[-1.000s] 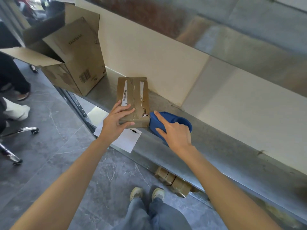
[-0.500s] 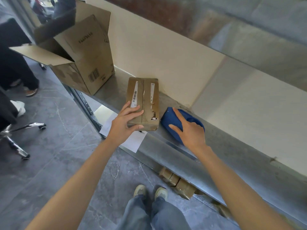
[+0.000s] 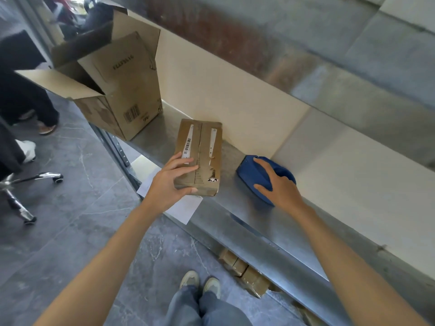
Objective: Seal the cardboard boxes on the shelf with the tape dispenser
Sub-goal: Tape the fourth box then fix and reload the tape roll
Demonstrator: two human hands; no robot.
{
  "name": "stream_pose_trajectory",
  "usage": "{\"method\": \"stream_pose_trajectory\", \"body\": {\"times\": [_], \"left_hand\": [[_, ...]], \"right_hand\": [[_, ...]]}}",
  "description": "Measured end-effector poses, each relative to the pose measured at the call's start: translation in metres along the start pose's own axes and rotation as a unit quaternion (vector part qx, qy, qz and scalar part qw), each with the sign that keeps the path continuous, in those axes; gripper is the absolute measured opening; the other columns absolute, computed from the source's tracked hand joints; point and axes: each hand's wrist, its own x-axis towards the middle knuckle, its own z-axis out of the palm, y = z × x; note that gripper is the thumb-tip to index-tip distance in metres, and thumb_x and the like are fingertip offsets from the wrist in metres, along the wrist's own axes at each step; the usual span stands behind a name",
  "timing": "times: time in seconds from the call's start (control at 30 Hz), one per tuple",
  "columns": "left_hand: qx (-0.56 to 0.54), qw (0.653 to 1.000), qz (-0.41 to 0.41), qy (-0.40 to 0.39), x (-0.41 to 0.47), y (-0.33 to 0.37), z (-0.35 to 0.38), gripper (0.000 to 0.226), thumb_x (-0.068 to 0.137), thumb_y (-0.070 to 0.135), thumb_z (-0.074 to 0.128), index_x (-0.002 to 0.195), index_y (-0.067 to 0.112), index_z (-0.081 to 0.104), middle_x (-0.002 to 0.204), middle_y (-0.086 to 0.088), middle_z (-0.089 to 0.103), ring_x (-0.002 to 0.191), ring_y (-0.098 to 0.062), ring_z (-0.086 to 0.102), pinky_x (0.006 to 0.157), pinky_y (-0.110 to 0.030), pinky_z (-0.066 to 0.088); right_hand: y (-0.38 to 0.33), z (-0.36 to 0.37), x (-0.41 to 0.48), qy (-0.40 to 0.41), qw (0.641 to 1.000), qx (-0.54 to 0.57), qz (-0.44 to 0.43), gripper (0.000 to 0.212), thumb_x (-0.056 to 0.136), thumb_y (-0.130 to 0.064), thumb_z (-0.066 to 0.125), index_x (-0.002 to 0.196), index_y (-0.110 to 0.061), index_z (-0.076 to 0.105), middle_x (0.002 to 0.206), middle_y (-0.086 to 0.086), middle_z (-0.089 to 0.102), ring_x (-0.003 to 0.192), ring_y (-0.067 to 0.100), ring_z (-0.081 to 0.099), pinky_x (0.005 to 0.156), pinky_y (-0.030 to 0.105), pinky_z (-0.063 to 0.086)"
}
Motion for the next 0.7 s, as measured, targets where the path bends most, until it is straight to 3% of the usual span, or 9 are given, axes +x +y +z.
{"method": "stream_pose_trajectory", "body": {"times": [0.1, 0.2, 0.3, 0.47, 0.6, 0.7], "left_hand": [[0.047, 0.999, -0.007, -0.003, 0.000, 0.006, -0.003, 0.062, 0.072, 0.019, 0.088, 0.129, 0.027, 0.064, 0.142, 0.020, 0.048, 0.145, 0.000, 0.021, 0.121, -0.050, 0.022], [0.103, 0.995, -0.012, -0.003, -0.002, 0.011, -0.004, 0.069, 0.071, 0.026, 0.089, 0.133, 0.029, 0.060, 0.141, 0.028, 0.041, 0.146, 0.000, 0.014, 0.118, -0.059, 0.013], [0.092, 0.996, 0.001, 0.012, -0.003, 0.012, -0.007, 0.080, 0.068, 0.025, 0.091, 0.139, 0.025, 0.055, 0.146, 0.021, 0.041, 0.147, -0.006, 0.018, 0.120, -0.052, 0.025], [0.068, 0.997, -0.011, 0.027, -0.012, 0.014, -0.009, 0.081, 0.073, 0.023, 0.088, 0.144, 0.024, 0.050, 0.154, 0.019, 0.031, 0.147, -0.002, 0.012, 0.118, -0.036, 0.022], [0.066, 0.996, -0.022, 0.055, -0.024, 0.008, -0.011, 0.084, 0.074, 0.026, 0.087, 0.147, 0.026, 0.044, 0.157, 0.017, 0.028, 0.149, -0.005, 0.015, 0.116, -0.028, 0.021], [0.039, 0.998, -0.041, 0.042, -0.029, 0.006, -0.013, 0.085, 0.077, 0.026, 0.085, 0.150, 0.028, 0.040, 0.160, 0.014, 0.027, 0.148, -0.002, 0.020, 0.112, -0.011, 0.019]], "right_hand": [[0.001, -0.002, 0.002, -0.004, 1.000, -0.015, -0.003, 0.069, 0.099, -0.042, 0.054, 0.152, -0.049, 0.011, 0.058, 0.004, 0.052, 0.051, 0.018, 0.053, 0.048, 0.035, 0.043], [0.000, -0.005, 0.000, -0.007, 1.000, -0.027, -0.001, 0.070, 0.098, -0.048, 0.052, 0.151, -0.053, 0.007, 0.061, 0.002, 0.052, 0.054, 0.016, 0.053, 0.048, 0.031, 0.042], [0.004, -0.011, -0.003, -0.009, 1.000, -0.027, -0.007, 0.075, 0.095, -0.055, 0.053, 0.150, -0.055, 0.004, 0.065, 0.003, 0.055, 0.057, 0.014, 0.054, 0.059, 0.036, 0.052], [0.003, -0.022, -0.010, 0.013, 1.000, -0.006, -0.021, 0.077, 0.094, -0.053, 0.057, 0.154, -0.046, 0.010, 0.071, 0.001, 0.056, 0.067, 0.017, 0.057, 0.066, 0.038, 0.053], [-0.003, -0.029, -0.018, 0.077, 0.996, -0.042, -0.026, 0.077, 0.091, -0.058, 0.058, 0.153, -0.045, 0.015, 0.112, 0.001, 0.061, 0.100, 0.025, 0.060, 0.073, 0.038, 0.053], [-0.016, -0.029, -0.020, 0.112, 0.991, -0.061, -0.044, 0.076, 0.091, -0.057, 0.058, 0.154, -0.037, 0.021, 0.121, 0.002, 0.055, 0.113, 0.025, 0.052, 0.075, 0.040, 0.052]]}}
